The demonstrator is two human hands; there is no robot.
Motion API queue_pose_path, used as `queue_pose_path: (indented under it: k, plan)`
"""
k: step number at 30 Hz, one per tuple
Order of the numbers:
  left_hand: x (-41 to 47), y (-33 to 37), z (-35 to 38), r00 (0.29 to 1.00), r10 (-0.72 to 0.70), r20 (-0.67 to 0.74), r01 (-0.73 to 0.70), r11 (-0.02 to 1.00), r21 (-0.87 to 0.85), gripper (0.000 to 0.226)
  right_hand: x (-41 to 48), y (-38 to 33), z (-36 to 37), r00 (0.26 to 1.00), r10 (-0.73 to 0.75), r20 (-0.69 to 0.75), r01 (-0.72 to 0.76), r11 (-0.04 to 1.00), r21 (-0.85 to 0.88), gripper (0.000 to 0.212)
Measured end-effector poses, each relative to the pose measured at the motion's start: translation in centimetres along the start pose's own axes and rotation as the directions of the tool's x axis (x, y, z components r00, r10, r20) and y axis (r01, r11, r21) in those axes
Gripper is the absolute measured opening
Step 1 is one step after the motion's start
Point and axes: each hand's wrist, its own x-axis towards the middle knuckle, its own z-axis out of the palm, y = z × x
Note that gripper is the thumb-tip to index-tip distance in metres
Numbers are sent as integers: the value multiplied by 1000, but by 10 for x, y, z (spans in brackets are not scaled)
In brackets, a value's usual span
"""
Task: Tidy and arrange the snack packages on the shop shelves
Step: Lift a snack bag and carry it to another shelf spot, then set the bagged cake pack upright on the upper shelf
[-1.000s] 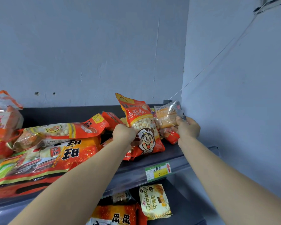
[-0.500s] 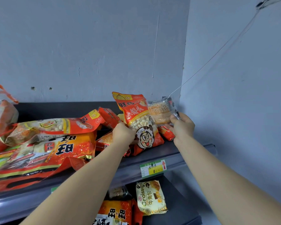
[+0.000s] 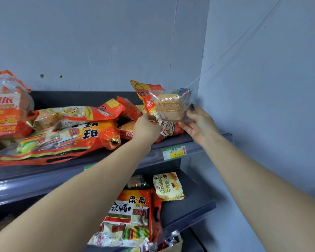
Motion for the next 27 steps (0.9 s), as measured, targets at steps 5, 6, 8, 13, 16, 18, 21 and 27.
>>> queue_pose_path:
  k: [5,6,8,13,16,18,21,27]
  plan:
    - [-43,-16,-19,990,-107,90,119,984,-135,34,-37,12,3,987,71,145,-58,994,-92,27]
    - [-51,-22,-24,986,-132,104,146,980,-138,31,-45,15,1,982,89,167,-73,992,-100,27]
    - [-65,-38,-33,975,-177,132,192,975,-110,28,-61,24,-3,968,138,209,-113,986,-126,29]
    - [-91,-88,-57,956,-230,182,222,973,62,19,-89,53,-12,934,274,228,-236,955,-182,29]
    - [-94,-121,-71,949,-282,141,260,953,158,9,-98,72,-19,915,333,227,-300,939,-166,31]
    - [-94,-144,-79,928,-358,104,336,924,184,9,-102,86,-24,905,369,212,-327,921,-211,35]
    - [-97,-179,-86,872,-483,77,456,860,229,9,-104,111,-32,910,398,114,-352,889,-293,40]
    - [-92,-244,-80,837,-545,50,478,773,418,30,-85,173,-56,917,358,-175,-395,875,-280,45]
